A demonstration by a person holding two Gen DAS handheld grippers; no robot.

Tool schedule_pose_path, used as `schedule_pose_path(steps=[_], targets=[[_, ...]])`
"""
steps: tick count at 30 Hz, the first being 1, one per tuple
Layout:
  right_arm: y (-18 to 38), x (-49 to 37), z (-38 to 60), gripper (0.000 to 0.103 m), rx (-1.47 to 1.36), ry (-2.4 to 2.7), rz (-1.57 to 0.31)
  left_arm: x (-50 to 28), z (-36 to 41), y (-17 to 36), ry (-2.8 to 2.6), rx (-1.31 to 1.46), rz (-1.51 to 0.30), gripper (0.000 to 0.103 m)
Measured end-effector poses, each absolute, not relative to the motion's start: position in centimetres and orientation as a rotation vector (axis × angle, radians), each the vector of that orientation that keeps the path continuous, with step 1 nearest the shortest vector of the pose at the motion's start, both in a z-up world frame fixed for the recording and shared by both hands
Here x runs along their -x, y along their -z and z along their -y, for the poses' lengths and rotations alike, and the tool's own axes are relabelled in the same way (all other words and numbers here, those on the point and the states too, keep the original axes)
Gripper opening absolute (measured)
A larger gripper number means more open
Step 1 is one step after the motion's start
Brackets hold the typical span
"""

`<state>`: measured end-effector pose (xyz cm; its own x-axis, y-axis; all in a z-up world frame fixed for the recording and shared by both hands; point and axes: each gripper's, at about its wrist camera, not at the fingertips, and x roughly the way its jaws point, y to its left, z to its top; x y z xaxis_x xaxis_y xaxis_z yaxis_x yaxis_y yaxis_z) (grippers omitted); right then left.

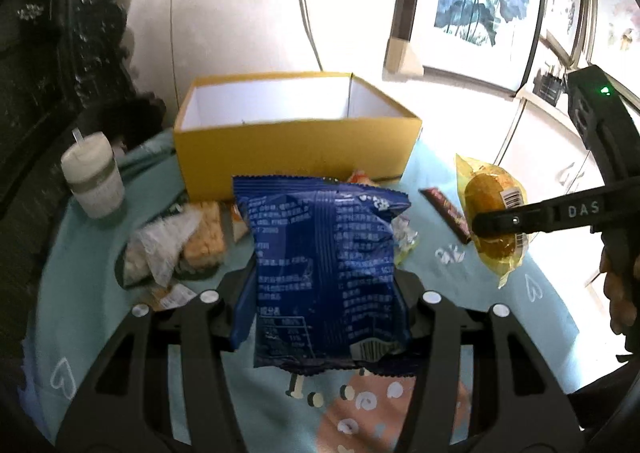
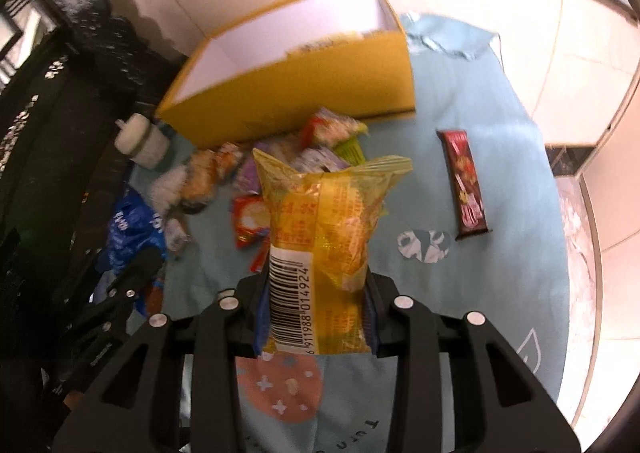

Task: Organize snacks
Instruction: 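Carry the yellow bread bag and blue chip bag over the box and open both tools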

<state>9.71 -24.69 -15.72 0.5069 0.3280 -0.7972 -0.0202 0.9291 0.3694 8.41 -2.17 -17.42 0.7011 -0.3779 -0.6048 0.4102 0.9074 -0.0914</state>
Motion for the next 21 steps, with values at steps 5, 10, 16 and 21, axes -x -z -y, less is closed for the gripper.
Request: schedule_pose_path(steps=[5, 10, 16, 21], targets=[[13.1, -8.4, 24.6, 0.037, -0.329, -0.247, -0.964, -7.4, 2.0, 14.9, 0.422, -0.053, -0.624, 0.055], [10.9, -7.5, 24.1, 0.037, -0.326, -0.270, -0.911, -6.8, 1.5, 12.7, 0.389, -0.053, -0.604, 0.055], [9.1, -6.7, 24.3, 0.037, -0.324, -0.282, -0.869, -6.2, 1.0, 11.0, 0.367, -0.049, -0.594, 0.055], [7.6, -6.7, 24.2, 0.037, -0.313, -0.295, -0.837, -6.6, 0.9, 9.9, 0.360, -0.035, -0.580, 0.055]])
